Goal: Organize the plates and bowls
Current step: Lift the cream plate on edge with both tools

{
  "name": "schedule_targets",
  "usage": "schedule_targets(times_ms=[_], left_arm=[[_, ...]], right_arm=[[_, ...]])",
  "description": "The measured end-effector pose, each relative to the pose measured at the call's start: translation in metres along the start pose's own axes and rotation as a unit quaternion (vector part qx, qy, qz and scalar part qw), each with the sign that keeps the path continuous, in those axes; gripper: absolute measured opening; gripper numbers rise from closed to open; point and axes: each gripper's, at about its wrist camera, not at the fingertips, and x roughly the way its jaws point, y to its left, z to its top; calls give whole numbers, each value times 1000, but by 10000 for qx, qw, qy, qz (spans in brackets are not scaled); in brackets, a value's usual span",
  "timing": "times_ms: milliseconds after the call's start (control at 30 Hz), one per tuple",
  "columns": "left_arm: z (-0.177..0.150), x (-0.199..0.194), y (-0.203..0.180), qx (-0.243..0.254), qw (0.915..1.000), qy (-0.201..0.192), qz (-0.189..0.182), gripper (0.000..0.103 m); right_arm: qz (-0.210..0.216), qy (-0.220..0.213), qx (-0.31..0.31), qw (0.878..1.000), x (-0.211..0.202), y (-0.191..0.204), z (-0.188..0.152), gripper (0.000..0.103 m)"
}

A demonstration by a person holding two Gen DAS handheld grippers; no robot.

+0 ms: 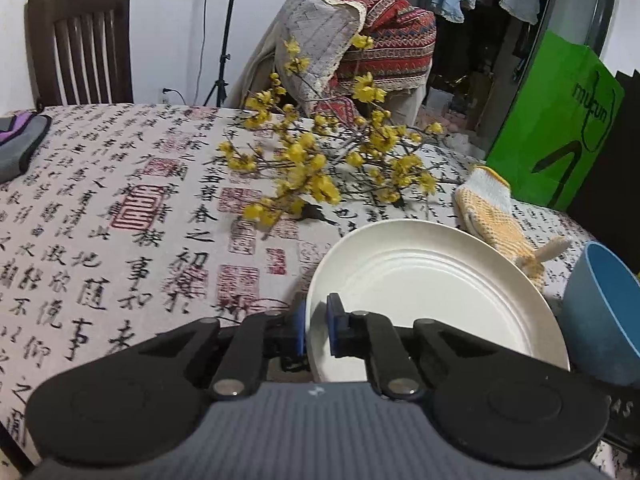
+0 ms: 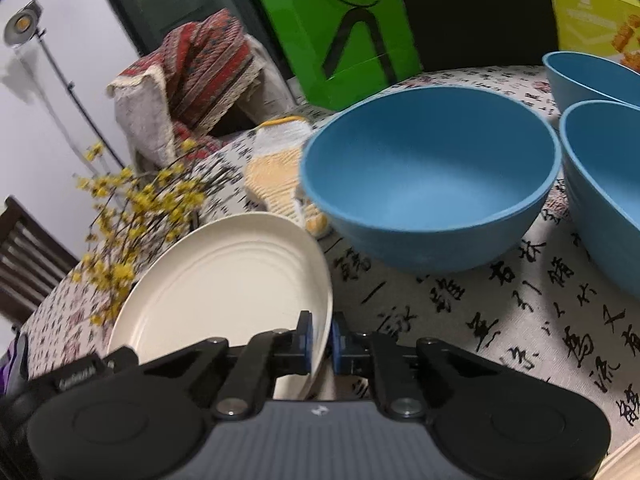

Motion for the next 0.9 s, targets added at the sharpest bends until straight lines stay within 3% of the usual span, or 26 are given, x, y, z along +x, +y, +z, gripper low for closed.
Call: schedule_targets(times_ms=[300,900], left_arm=[[1,-1,4,20,10000,6,71,12],[-1,-6,0,237,9992,-106,308,13]], right_arm=[[76,118,-212,9997,-1,4,1,13],[229,16,-840,9962,-1,11,1,11]])
